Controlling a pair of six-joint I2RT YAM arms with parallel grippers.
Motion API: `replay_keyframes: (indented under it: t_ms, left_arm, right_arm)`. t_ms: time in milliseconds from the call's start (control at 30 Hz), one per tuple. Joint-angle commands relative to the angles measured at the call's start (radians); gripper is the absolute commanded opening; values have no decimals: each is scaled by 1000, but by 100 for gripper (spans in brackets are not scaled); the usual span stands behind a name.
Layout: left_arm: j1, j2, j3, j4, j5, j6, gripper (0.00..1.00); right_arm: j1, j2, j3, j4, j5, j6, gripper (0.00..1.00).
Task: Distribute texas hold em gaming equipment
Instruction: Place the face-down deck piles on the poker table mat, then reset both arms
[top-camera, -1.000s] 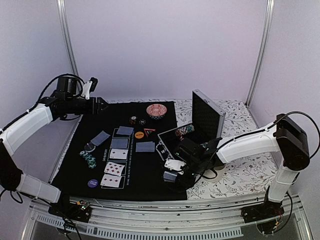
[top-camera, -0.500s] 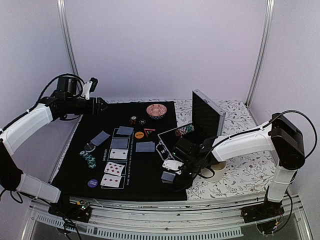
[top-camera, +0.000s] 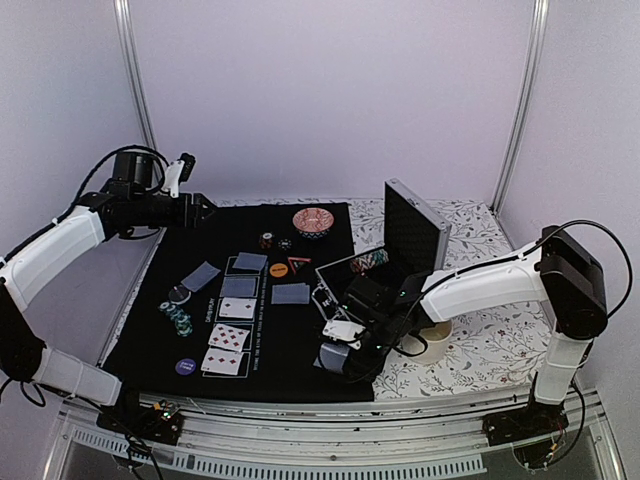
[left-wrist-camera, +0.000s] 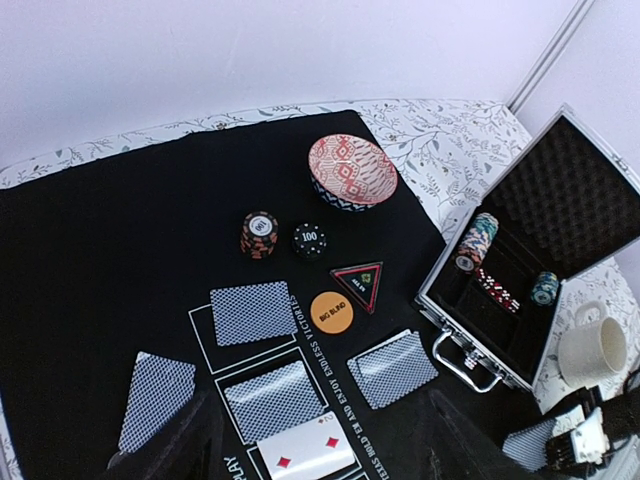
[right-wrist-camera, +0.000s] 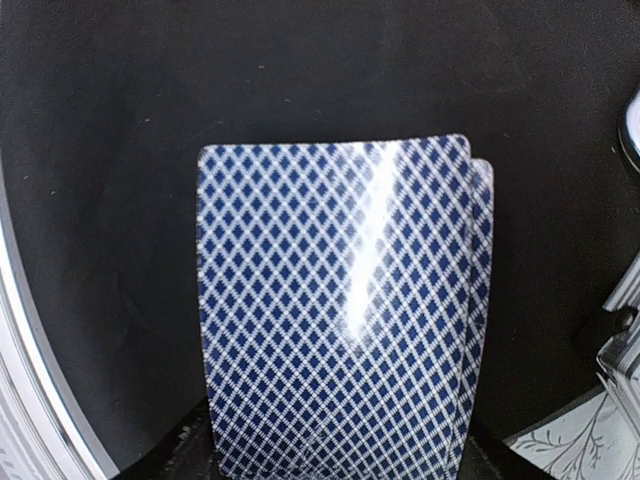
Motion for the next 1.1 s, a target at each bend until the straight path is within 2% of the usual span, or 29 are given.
replay_keyframes:
  t_ms: [0, 67, 100, 133, 167, 367, 500, 567, 767, 833, 867, 967, 1067]
  left_arm:
    - [-7, -14, 27, -11, -13, 21, 68]
    - [-7, -16, 27, -12, -14, 24, 68]
    - [-6, -15, 27, -12, -16, 24, 68]
    - [-7, -15, 26, -12, -18, 24, 68]
    - [-7, -15, 26, -12, -21, 23, 68]
    - [-7, -20, 24, -7, -32, 21, 69]
    - [-5, -38, 17, 20, -72, 24, 76]
    - [5, -47, 14, 32, -108, 23, 81]
    - [80, -118, -64, 171, -228, -30, 91]
    - [108, -152, -116, 231, -302, -39, 96]
    - [123, -170, -145, 259, -342, -44, 98]
    - [173, -228, -255, 356, -448, -61, 98]
    - [209, -281, -406, 490, -579, -89, 98]
  right_arm:
    - [0, 9, 13, -49, 35, 11, 74]
    - [0, 1, 18, -59, 38, 9, 81]
    - [2, -4, 23, -66, 43, 7, 86]
    - [6, -11, 33, -76, 45, 6, 97]
    - [11, -19, 47, -85, 46, 3, 99]
    - [52, -127, 205, -95, -28, -65, 99]
    - [37, -244, 280, -16, -29, -127, 99]
    - [-11, -291, 322, 29, -20, -133, 99]
    - [-323, -410, 366, 215, 91, -54, 99]
    - [-464, -451, 357, 254, 94, -18, 99]
    - [-578, -472, 342, 275, 76, 2, 99]
    - [-835, -558, 216, 358, 6, 104, 99]
    - [-1007, -654, 8, 494, 36, 159, 99]
